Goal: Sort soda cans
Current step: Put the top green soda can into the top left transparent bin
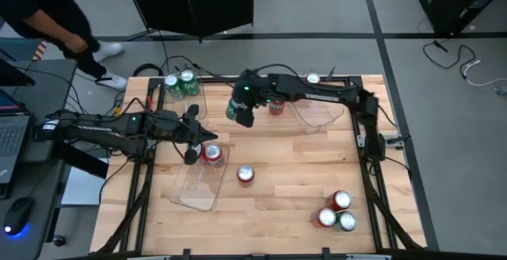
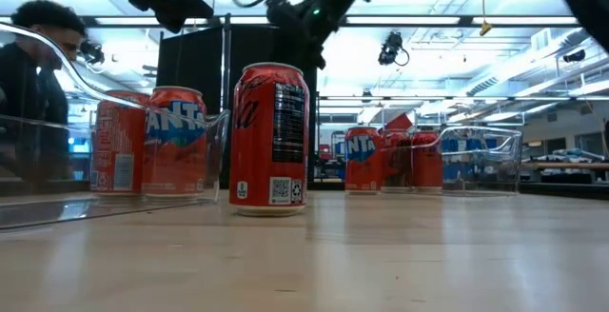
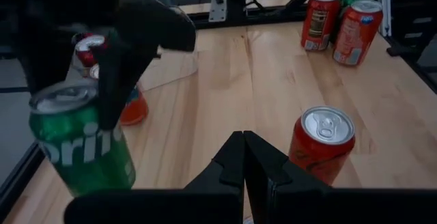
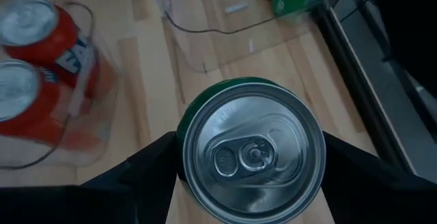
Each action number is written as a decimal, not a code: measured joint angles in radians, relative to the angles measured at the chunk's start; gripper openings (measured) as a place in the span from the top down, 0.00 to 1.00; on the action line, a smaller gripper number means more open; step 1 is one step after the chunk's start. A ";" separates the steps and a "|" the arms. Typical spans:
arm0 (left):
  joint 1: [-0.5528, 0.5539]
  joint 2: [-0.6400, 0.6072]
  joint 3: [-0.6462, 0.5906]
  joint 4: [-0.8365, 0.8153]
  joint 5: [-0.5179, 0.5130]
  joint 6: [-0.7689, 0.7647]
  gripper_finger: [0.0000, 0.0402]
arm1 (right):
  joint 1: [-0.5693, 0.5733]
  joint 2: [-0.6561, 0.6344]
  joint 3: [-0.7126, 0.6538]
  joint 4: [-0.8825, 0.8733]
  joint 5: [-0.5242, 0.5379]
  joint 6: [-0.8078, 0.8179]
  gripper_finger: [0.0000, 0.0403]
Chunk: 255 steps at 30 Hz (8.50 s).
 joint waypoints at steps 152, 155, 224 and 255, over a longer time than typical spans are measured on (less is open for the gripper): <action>0.407 0.921 0.851 -0.835 0.084 0.131 0.22 | 0.305 -0.659 -1.067 0.755 0.398 0.154 0.99; 0.424 0.941 0.848 -0.833 0.091 0.131 0.22 | 0.305 -0.659 -1.067 0.752 0.397 0.154 0.99; 0.470 1.006 0.889 -0.910 0.204 0.158 0.41 | 0.319 -0.659 -1.067 0.739 0.364 0.154 0.93; 0.536 0.840 1.122 -1.143 0.012 0.021 0.41 | 0.319 -0.659 -1.067 0.732 0.364 0.135 0.93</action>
